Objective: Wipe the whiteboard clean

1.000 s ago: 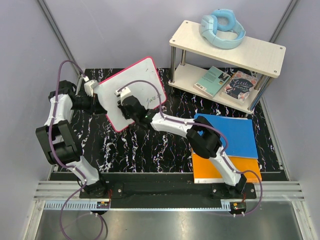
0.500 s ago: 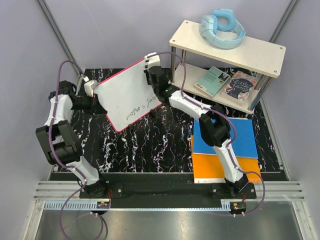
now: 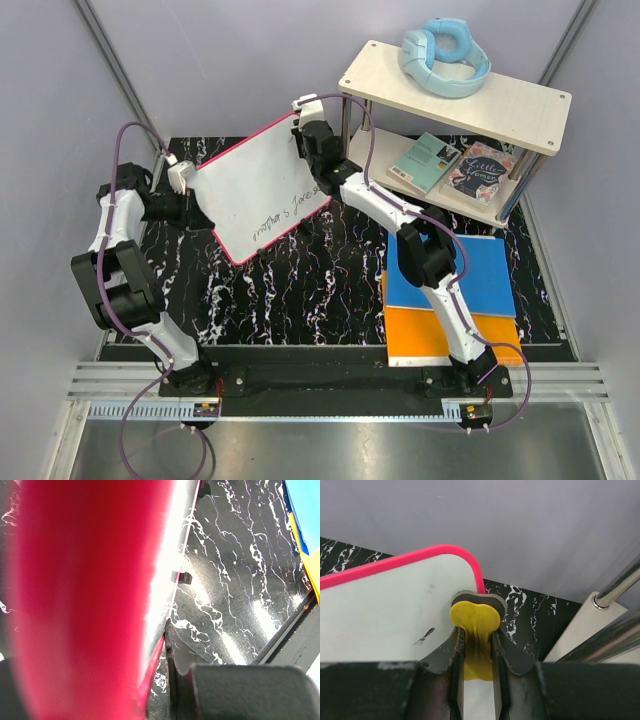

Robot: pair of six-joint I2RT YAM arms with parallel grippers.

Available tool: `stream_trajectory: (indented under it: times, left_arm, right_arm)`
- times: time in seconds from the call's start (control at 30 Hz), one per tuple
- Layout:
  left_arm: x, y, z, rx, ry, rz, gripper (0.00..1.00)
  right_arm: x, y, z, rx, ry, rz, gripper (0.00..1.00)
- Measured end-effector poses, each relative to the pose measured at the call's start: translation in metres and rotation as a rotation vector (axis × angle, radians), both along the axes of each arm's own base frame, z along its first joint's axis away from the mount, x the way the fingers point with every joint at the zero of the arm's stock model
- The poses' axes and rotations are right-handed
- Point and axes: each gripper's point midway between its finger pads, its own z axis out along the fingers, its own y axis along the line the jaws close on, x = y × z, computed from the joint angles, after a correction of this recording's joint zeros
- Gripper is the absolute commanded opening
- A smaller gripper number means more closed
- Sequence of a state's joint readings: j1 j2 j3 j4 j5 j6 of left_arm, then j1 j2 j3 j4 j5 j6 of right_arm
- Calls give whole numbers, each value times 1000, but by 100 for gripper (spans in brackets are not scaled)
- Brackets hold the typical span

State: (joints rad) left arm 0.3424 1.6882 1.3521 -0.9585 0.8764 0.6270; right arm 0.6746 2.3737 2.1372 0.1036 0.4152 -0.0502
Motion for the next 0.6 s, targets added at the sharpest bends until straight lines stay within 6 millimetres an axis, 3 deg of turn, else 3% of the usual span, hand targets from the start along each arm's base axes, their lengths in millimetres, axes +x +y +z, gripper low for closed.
stream_trajectory:
  times: [0.2,0.47,0.6]
  left_arm:
    - [-1,0,0,-2,2,0,0]
    - [-1,0,0,-5,8,7,0]
    - [-1,1,-1,-7,12,11,0]
  right_arm:
    - [-6,18,10,-19,-17,83,0]
    - [-38,70,21,-12,-43,211,0]
    - [-41,76,21,-2,-45,212,0]
